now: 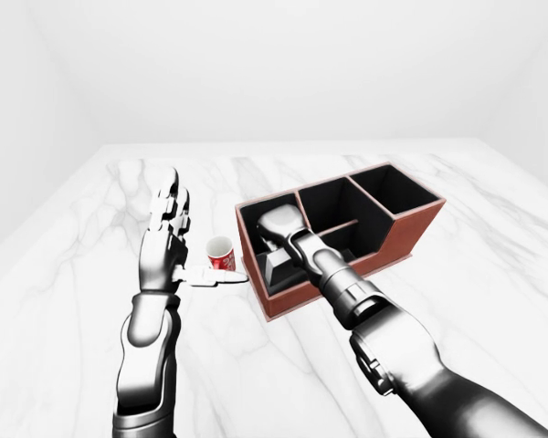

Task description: Pick up the book and place it in the left compartment of the caddy.

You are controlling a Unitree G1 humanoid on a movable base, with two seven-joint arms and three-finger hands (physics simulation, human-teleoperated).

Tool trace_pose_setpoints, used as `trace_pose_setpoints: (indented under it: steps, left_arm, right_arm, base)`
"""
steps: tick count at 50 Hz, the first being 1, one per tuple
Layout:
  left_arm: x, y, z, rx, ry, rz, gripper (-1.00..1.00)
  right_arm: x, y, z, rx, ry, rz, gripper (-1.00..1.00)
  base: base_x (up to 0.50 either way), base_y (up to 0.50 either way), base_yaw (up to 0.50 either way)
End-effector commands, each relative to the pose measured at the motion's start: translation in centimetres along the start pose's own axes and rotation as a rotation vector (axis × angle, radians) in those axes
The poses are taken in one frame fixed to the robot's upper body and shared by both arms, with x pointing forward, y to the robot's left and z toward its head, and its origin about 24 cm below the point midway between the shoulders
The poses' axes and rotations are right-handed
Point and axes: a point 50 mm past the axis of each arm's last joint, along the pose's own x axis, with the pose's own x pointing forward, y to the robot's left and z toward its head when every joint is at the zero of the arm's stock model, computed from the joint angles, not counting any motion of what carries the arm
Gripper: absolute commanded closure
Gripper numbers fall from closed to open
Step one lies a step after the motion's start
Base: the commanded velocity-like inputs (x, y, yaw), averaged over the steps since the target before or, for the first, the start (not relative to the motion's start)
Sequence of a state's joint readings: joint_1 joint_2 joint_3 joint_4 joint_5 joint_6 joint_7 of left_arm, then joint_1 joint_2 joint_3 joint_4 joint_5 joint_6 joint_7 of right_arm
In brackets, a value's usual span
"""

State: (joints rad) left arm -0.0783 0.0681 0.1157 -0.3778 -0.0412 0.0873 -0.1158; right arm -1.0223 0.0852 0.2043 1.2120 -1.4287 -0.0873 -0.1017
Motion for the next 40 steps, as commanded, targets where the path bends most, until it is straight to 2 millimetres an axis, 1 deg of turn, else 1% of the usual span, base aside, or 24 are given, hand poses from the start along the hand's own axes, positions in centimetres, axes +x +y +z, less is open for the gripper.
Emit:
trace_pose_setpoints:
  steps: [1, 13, 20, 26, 40]
  left_arm:
    - [0.14, 0.07, 0.06, 0.0, -0.004, 0.001, -1.0]
    - [-0.05, -0.11, -0.02, -0.001, 0.001, 0.0, -1.0]
    - [-0.21, -0.17, 0.0, -0.002, 0.002, 0.002, -1.0]
    - [-0.32, -0.16, 0.0, -0.002, 0.003, 0.001, -1.0]
    - [-0.22, -0.02, 0.05, -0.001, 0.0, 0.001, -1.0]
  right_arm:
    - [0.06, -0.36, -0.03, -0.006, 0.001, -0.04, 0.97]
    - [-0.05, 0.02, -0.16, -0.014, 0.004, -0.036, 0.77]
    - [-0.11, 0.22, -0.15, -0.015, 0.003, -0.036, 0.73]
    - [-0.11, 0.19, -0.07, -0.018, 0.001, -0.04, 0.6]
    - [-0.05, -0.07, 0.07, -0.021, -0.003, -0.047, 0.4]
  base:
    - [0.0, 0.0, 0.0]
    - [0.0, 0.0, 0.0]
    - [0.0, 0.0, 0.0]
    - [0.0, 0.0, 0.0]
    - [0.0, 0.0, 0.0]
